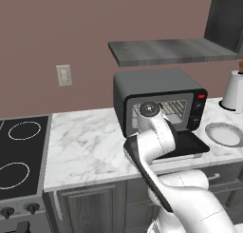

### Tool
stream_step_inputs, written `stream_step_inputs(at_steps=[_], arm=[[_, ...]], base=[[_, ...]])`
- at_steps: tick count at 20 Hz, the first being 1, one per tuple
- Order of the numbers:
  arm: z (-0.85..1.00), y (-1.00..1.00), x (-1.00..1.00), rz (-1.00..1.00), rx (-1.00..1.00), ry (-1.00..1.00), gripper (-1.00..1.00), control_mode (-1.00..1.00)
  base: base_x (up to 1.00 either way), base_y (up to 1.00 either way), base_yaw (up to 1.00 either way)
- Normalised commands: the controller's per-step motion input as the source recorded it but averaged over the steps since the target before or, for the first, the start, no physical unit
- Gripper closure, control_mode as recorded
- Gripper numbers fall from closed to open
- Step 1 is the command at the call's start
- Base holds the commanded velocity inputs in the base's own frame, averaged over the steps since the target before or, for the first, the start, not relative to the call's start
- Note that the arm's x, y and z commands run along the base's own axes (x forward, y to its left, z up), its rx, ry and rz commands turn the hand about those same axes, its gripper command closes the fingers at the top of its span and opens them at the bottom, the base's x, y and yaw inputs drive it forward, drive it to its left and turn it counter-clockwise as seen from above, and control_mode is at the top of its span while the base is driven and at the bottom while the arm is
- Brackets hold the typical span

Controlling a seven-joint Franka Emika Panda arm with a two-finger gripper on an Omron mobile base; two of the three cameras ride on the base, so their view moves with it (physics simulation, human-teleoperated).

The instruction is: Pick up the bagel from the plate, place it on the toaster oven rack, close the door, and set the timer.

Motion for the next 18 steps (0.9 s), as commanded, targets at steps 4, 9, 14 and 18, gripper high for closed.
stream_step_inputs(at_steps=[4,9,14,18], arm=[[0.0,0.66,-0.04,0.01,-0.22,0.0,-1.0,-1.0],[-0.03,0.43,0.02,0.0,-0.24,0.0,-1.0,-1.0],[-0.12,0.14,0.16,0.0,-0.24,0.0,-1.0,-1.0],[-0.14,0.01,0.31,0.0,-0.23,0.04,-1.0,-1.0]], base=[[0.0,0.0,0.0],[0.0,0.0,0.0],[0.0,0.0,0.0],[0.0,0.0,0.0]])
